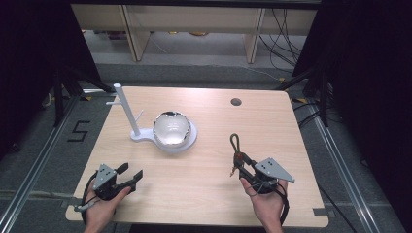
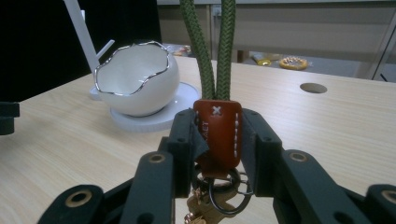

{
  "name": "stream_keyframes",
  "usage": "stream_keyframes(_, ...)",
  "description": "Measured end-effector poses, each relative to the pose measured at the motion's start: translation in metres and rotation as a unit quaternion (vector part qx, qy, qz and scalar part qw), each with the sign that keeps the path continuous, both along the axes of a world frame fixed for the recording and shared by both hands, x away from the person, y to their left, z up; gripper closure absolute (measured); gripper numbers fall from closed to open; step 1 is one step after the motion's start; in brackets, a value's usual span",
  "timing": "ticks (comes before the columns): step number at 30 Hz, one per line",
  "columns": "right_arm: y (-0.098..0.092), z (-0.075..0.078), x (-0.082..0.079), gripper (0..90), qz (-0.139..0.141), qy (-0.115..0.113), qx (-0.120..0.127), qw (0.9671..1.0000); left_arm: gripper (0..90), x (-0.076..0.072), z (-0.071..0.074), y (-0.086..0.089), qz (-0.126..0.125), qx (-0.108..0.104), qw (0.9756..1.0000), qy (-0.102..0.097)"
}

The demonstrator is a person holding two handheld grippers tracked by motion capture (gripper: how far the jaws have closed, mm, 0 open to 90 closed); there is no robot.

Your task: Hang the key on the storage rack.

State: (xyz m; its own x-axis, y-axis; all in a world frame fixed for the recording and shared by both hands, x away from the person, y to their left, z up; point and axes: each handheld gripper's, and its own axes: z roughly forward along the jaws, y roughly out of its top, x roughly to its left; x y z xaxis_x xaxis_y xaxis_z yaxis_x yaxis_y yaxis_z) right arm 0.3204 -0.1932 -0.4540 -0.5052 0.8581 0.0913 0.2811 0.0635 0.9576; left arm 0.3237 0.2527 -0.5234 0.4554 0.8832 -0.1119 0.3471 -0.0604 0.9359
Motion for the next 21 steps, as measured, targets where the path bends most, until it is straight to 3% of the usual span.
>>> stream_keyframes(11, 0.012, -0.003, -0.002, 68.3, 0.02, 0.004, 0.002, 0.9998, 32.2, 0.0, 0.0, 0.0, -0.001, 0.001, 1.0, -0.001)
stream_keyframes(12, 0.014, -0.002, -0.003, 68.3, 0.015, -0.001, -0.011, 0.9998, 32.2, 0.0, 0.0, 0.0, 0.0, 0.0, 1.0, 0.0)
stream_keyframes(14, 0.016, -0.003, -0.002, 68.3, 0.023, -0.004, -0.003, 0.9997, 32.2, 0.001, 0.0, 0.0, -0.005, 0.0, 1.0, -0.007)
stream_keyframes(16, 0.019, -0.004, -0.002, 68.3, 0.027, -0.001, 0.001, 0.9996, 32.5, -0.002, 0.001, 0.001, 0.008, 0.001, 1.0, 0.001)
stream_keyframes(17, 0.02, -0.004, -0.003, 68.3, 0.028, 0.003, -0.002, 0.9996, 32.8, 0.0, 0.001, 0.002, 0.001, -0.006, 0.9999, -0.011)
stream_keyframes(21, 0.025, -0.005, -0.004, 68.3, 0.03, 0.007, 0.001, 0.9995, 33.6, -0.003, 0.01, 0.004, 0.013, -0.016, 0.9997, -0.013)
